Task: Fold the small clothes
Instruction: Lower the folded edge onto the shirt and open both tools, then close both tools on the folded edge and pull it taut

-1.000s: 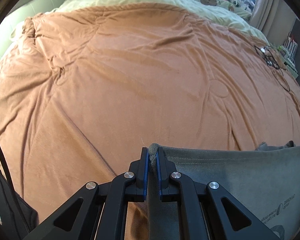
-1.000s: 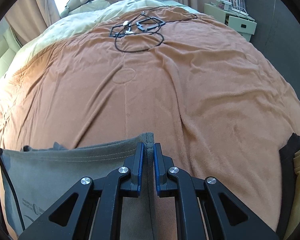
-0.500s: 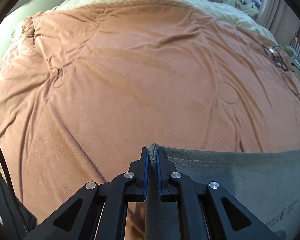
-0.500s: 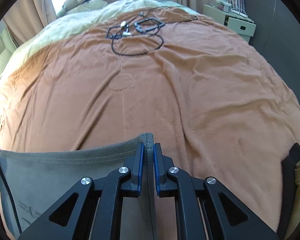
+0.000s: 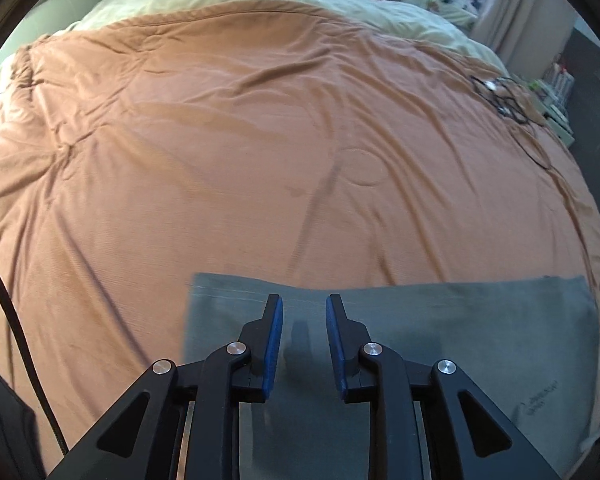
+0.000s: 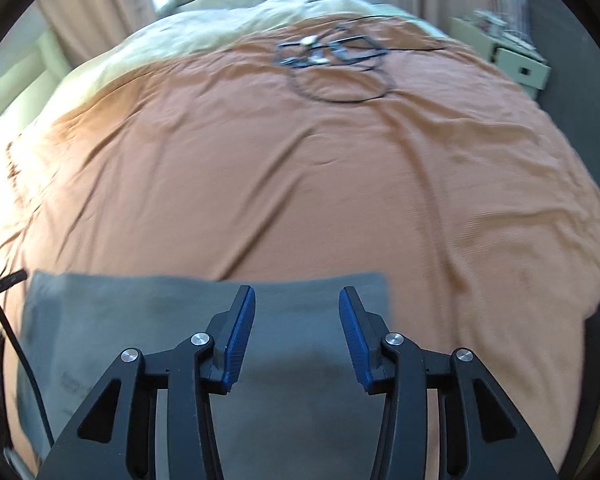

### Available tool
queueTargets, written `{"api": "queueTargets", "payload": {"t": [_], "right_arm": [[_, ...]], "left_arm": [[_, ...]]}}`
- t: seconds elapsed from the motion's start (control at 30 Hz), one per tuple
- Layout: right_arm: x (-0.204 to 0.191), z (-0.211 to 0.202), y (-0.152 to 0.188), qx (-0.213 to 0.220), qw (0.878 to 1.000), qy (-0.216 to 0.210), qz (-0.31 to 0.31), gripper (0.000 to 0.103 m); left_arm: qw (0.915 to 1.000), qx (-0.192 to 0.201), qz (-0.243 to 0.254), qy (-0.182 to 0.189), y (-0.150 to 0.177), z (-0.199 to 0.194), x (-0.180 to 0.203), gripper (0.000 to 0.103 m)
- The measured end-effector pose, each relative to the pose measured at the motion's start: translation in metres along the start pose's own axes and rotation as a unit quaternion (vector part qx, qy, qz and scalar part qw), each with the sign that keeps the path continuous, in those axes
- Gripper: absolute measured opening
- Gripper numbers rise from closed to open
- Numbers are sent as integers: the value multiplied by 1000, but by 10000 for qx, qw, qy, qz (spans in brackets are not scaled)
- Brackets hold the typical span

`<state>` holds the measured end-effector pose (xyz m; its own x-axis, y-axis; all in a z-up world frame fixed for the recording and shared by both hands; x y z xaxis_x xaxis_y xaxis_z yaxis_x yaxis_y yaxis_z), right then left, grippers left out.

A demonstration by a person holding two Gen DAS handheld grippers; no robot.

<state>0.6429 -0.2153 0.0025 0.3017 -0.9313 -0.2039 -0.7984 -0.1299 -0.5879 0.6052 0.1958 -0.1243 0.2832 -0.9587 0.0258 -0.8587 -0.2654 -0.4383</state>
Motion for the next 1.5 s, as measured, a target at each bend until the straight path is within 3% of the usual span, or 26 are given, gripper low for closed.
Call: {"api": "queueTargets", "payload": {"t": [0.1,0.2,0.47,0.67,1.2,1.37,1.5], "right_arm": [[-16,10,6,-143,9996,-69,-220,39],[-31,25,9,-364,9986,-237,-316,23],[-48,65,-2,-646,9959,-448,-450,14],[-55,98,-9,-776,9954,-394,-409,10],[-56,126,-31,-629,9979,-83,-129,7],[-53,102,-28,-424,9988,-116,-238,7],[-36,77,-17,-304,9994,-80,-175,7]], "left_arm": [[9997,-2,199,125,6,-1,23,24],[9990,-82,312,323,10,2,43,24],[9951,-285,658,675,14,21,88,23],[9936,-403,827,652,12,43,114,23],[9975,-373,558,203,-7,69,125,23],[9980,-6,576,254,-8,38,117,23],[9987,-74,483,163,3,25,87,23]]}}
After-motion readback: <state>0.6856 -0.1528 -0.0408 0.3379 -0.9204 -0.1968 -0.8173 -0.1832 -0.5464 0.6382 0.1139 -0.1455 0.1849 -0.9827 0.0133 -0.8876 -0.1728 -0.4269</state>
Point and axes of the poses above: each gripper's, at about its wrist camera, not at the fingertips, and z roughly the way its jaws point, x to its right, y to its underside, the point moved 1 cm from there along z, roughly the way its jaws point, and after that the axes turned 5 degrees about -y, right-handed, at the moved point
